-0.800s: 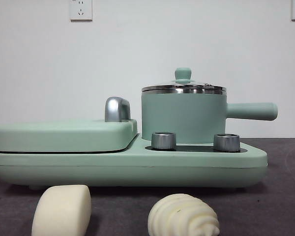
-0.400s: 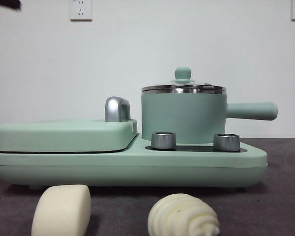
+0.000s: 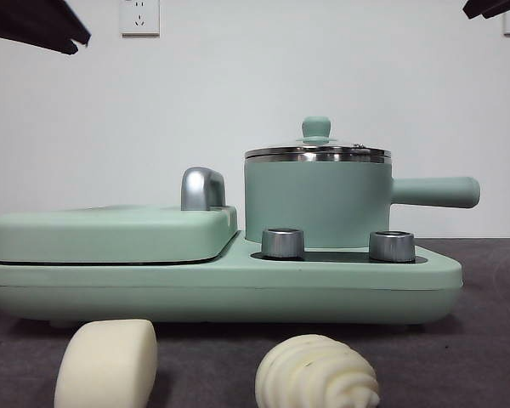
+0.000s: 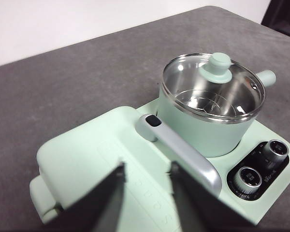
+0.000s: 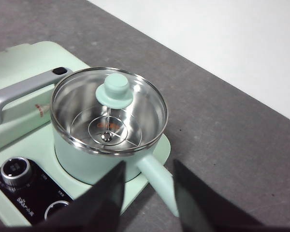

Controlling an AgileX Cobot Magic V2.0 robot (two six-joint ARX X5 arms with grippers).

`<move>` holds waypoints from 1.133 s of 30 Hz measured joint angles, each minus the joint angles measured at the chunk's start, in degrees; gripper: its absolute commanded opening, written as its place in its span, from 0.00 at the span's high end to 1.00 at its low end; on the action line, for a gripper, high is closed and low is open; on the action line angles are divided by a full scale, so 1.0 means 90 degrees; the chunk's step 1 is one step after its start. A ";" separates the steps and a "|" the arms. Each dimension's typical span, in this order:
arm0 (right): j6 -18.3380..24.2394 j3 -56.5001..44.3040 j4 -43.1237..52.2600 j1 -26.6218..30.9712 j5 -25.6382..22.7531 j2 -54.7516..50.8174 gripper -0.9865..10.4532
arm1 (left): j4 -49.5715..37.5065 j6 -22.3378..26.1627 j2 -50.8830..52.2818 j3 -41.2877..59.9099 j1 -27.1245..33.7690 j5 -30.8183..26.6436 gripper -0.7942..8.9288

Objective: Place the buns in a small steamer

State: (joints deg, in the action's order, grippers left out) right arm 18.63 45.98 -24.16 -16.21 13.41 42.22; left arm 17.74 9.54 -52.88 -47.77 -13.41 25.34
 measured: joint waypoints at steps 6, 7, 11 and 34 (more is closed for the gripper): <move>0.0121 0.0000 -0.0155 -0.0032 -0.0007 0.0002 0.71 | -0.0075 0.0129 0.0000 -0.0002 -0.0228 0.0000 0.68; 0.0121 0.0000 -0.0189 -0.0029 -0.0010 0.0002 0.71 | -0.0136 0.0138 -0.0007 -0.0002 -0.0291 0.0000 0.68; 0.0102 0.0000 -0.0226 -0.0032 -0.0010 0.0002 0.71 | -0.0634 0.0155 -0.0165 -0.0007 -0.0692 0.0000 0.68; -0.0437 0.0000 -0.0226 -0.0029 -0.0010 0.0002 0.71 | -0.4107 -0.0648 -0.3604 -0.1020 -0.2344 -0.0430 0.60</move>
State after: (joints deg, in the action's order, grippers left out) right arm 14.70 45.98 -26.20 -16.47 13.32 42.24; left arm -19.22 3.70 -85.32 -56.95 -34.50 21.47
